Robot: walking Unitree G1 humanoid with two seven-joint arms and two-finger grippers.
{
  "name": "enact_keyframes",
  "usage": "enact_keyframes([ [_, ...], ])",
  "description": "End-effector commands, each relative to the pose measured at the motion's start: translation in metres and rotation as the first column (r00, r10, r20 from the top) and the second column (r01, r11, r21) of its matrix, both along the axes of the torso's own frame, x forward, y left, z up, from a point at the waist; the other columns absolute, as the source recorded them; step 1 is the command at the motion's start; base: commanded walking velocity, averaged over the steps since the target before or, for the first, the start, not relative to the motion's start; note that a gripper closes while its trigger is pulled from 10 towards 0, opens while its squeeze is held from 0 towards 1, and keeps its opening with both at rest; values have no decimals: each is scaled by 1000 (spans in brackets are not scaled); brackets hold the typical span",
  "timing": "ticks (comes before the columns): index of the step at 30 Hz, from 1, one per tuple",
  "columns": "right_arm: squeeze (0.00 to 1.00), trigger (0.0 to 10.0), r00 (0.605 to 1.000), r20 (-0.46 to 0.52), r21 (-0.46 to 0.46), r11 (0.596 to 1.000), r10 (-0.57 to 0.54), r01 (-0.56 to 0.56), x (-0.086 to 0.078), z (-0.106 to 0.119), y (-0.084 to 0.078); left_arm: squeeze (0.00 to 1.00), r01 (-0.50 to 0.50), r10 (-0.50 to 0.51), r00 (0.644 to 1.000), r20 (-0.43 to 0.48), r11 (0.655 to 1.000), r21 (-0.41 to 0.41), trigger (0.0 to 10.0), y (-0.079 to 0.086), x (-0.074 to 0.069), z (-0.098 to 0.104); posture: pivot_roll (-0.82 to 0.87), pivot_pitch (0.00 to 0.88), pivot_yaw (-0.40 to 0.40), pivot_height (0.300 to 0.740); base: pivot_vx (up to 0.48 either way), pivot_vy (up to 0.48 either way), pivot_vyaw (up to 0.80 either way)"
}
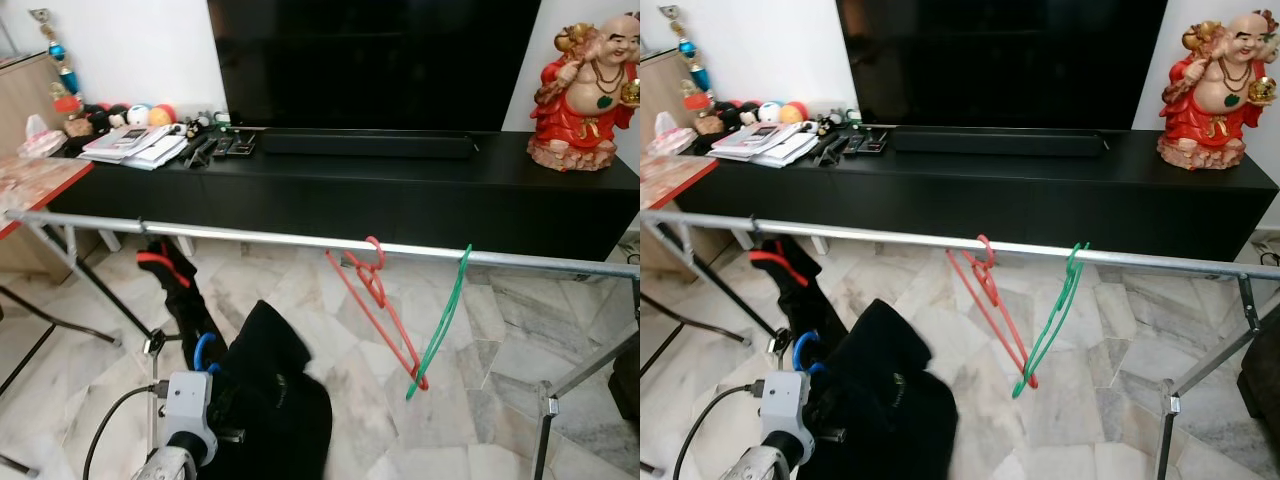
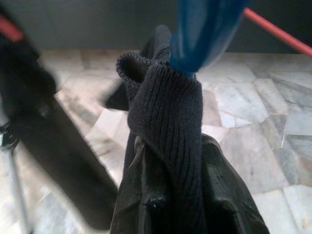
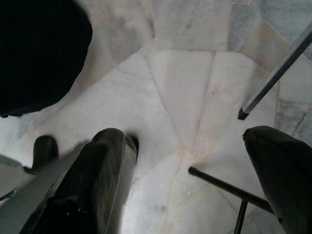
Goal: Hang hanger
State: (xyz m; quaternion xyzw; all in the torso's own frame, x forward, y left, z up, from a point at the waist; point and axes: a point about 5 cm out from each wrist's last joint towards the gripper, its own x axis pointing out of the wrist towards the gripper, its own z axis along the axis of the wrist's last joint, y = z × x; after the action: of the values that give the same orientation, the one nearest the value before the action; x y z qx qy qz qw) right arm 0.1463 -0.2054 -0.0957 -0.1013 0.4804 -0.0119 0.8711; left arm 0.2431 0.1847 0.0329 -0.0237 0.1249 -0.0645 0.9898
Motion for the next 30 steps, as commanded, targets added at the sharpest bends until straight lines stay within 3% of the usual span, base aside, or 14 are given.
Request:
enact_keyframes([
  [1, 0, 10000, 1000, -6, -8, 1000, -7, 7, -2, 0, -3, 0, 5, -5, 999, 32, 1000, -9, 10000, -2, 3, 6, -17, 18, 45, 740, 364, 0, 0],
  [10, 0, 10000, 1000, -8, -7, 1000, -6, 6, -2, 0, -2, 0, 3, -3, 999, 33, 1000, 1, 10000, -2, 4, 7, -13, 22, 43, 740, 367, 0, 0],
  [13, 0, 10000, 1000, -8, -7, 1000, -6, 6, -2, 0, -2, 0, 24, -25, 999, 31, 999, 38, 10000, -3, 3, 5, -13, 23, 44, 740, 309, 0, 0],
  [24, 0, 10000, 1000, -6, -6, 1000, -6, 6, -1, 0, -2, 0, 45, -47, 998, 52, 998, 42, 10000, -5, 12, 12, -10, 27, 42, 740, 0, 0, 0],
  [30, 0, 10000, 1000, -5, -6, 1000, -5, 5, -1, 0, -1, 0, 203, -207, 976, 69, 977, 69, 10000, -15, 21, 22, -11, 26, 41, 740, 0, 0, 0],
])
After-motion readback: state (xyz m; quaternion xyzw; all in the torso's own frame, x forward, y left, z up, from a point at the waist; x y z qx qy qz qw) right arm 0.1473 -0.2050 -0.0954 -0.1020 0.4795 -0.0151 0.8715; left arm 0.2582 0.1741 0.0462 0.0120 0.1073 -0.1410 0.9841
